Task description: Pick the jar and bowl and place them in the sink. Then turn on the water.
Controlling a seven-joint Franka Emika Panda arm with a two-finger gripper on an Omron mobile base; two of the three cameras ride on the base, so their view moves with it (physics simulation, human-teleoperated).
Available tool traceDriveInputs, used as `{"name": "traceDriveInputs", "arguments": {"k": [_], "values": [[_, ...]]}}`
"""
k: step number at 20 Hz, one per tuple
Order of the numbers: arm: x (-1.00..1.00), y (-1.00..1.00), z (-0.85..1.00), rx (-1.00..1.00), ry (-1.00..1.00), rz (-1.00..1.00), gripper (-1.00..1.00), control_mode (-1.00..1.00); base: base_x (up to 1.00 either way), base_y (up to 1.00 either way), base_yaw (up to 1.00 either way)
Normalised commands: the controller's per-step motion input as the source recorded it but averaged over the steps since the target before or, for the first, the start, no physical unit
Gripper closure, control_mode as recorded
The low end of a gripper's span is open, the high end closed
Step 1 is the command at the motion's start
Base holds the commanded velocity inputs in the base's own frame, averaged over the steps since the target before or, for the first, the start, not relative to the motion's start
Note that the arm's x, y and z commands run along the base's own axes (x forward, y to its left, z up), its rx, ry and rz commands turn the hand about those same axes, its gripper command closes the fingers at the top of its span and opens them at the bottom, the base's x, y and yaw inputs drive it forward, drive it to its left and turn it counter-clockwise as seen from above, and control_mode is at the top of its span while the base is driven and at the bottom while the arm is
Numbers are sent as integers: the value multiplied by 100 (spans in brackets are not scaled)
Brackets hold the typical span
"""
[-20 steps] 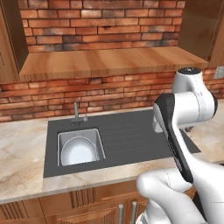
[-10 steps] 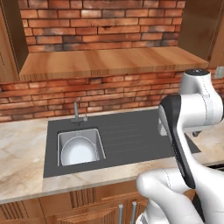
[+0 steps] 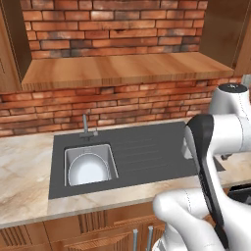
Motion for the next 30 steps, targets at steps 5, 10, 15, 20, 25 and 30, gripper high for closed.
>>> {"name": "traceDriveInputs", "arguments": {"k": [5,10,15,20,25,30], "values": [[-1,0,0,0,0,0,-100,-100,0,0,0],[0,0,0,0,0,0,-100,100,-15,-4,0],[0,0,0,0,0,0,-100,100,-94,-48,-8],[0,0,0,0,0,0,-100,100,-99,-57,-27],[0,0,0,0,0,0,-100,100,-64,-31,-54],[0,0,0,0,0,0,-100,100,-24,-12,-69]]}}
